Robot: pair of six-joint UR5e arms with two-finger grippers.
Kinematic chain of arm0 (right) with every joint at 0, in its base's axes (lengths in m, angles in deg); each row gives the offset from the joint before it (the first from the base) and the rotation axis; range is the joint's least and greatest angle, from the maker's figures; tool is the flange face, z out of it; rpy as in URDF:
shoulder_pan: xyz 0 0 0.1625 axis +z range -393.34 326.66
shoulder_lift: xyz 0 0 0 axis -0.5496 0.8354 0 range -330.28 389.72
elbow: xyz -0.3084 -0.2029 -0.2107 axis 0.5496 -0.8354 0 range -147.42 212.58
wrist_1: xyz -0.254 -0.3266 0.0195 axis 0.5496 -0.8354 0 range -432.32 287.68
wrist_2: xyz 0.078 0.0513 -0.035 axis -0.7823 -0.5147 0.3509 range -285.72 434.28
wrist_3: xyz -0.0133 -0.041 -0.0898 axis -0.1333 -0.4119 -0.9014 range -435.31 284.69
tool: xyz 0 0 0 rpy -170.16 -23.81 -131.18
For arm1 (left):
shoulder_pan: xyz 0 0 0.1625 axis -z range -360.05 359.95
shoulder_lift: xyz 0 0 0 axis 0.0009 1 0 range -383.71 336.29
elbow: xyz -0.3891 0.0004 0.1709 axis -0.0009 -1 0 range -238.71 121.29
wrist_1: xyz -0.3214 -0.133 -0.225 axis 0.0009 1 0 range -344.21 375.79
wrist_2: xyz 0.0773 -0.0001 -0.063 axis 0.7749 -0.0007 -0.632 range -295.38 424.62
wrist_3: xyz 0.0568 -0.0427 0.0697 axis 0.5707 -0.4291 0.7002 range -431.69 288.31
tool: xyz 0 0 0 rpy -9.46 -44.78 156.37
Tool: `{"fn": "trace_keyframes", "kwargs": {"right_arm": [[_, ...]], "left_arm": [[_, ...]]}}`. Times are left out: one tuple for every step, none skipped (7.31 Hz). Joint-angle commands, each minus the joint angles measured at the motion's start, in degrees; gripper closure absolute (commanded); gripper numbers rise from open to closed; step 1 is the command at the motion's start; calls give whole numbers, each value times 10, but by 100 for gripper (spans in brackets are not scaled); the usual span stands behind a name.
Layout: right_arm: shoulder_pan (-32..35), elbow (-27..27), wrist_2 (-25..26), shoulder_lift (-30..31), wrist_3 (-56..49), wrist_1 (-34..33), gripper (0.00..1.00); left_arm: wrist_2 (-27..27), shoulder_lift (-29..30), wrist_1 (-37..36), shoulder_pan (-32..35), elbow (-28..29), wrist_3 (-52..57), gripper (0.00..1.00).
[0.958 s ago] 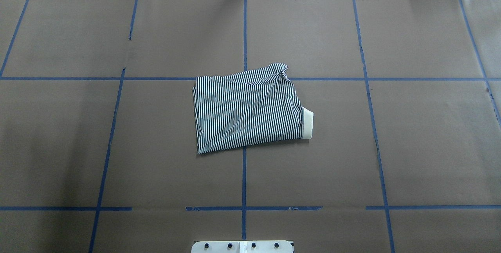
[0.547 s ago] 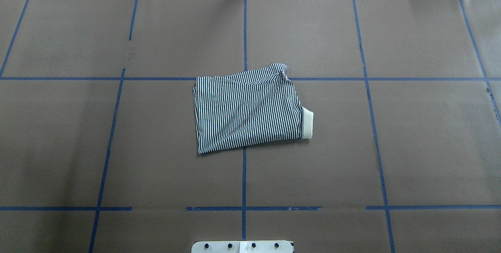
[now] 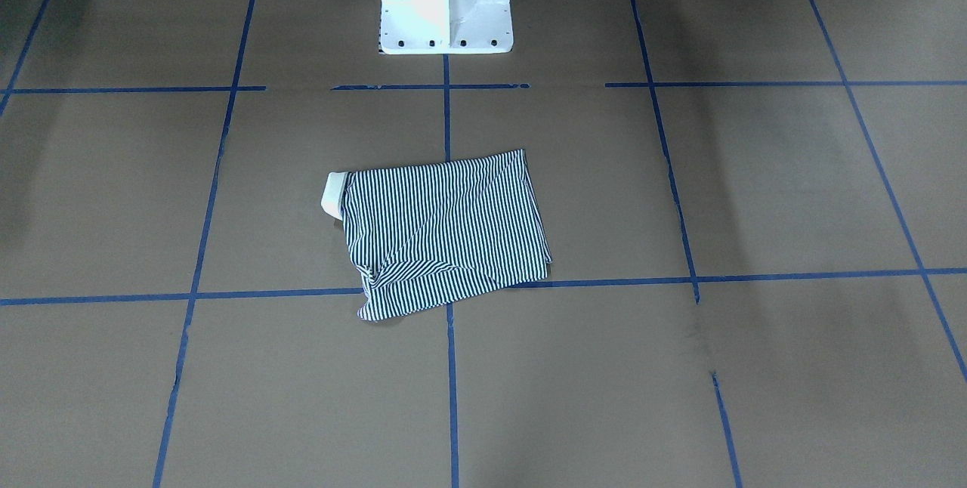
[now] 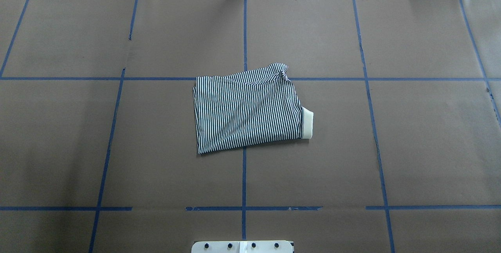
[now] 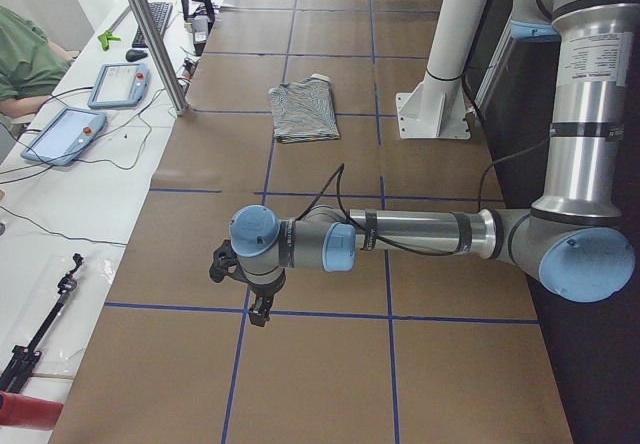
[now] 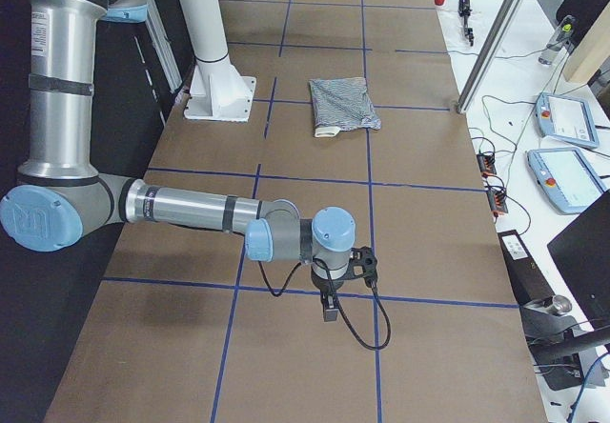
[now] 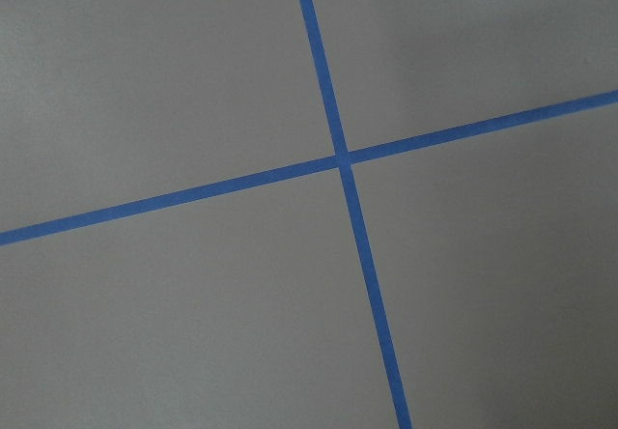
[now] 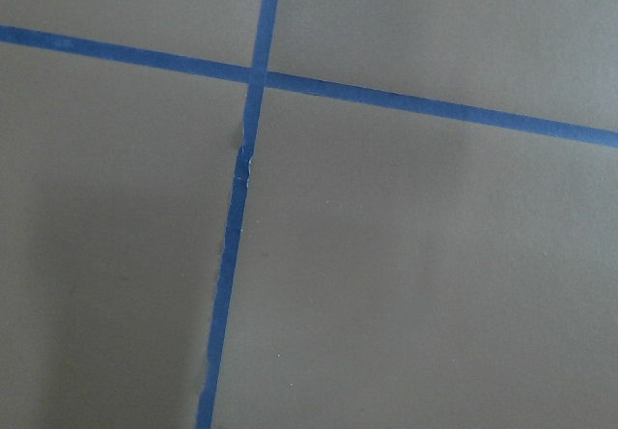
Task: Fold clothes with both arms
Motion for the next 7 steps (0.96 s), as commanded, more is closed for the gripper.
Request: {"fn": "trace_keyframes", "kwargs": {"right_arm": [[0, 1, -1, -3, 1, -2, 0], [1, 5, -12, -4, 1, -21, 0], [8, 33, -17, -5, 1, -70, 0], [12, 51, -15, -4, 0, -100, 0], [12, 50, -12, 1, 0, -98, 0], [12, 47, -11, 4, -1, -95, 0], [11, 45, -11, 2, 0, -94, 0]], "left_arm": [[-4, -14, 5, 0, -5, 7, 0], [10, -13, 2, -2, -8, 3, 0], [11, -15, 2, -2, -7, 3, 0], [11, -16, 2, -2, -7, 3, 0], [13, -17, 2, -1, -7, 3, 0], [13, -19, 1, -1, -7, 3, 0], [13, -23, 2, -2, -3, 3, 0]]}}
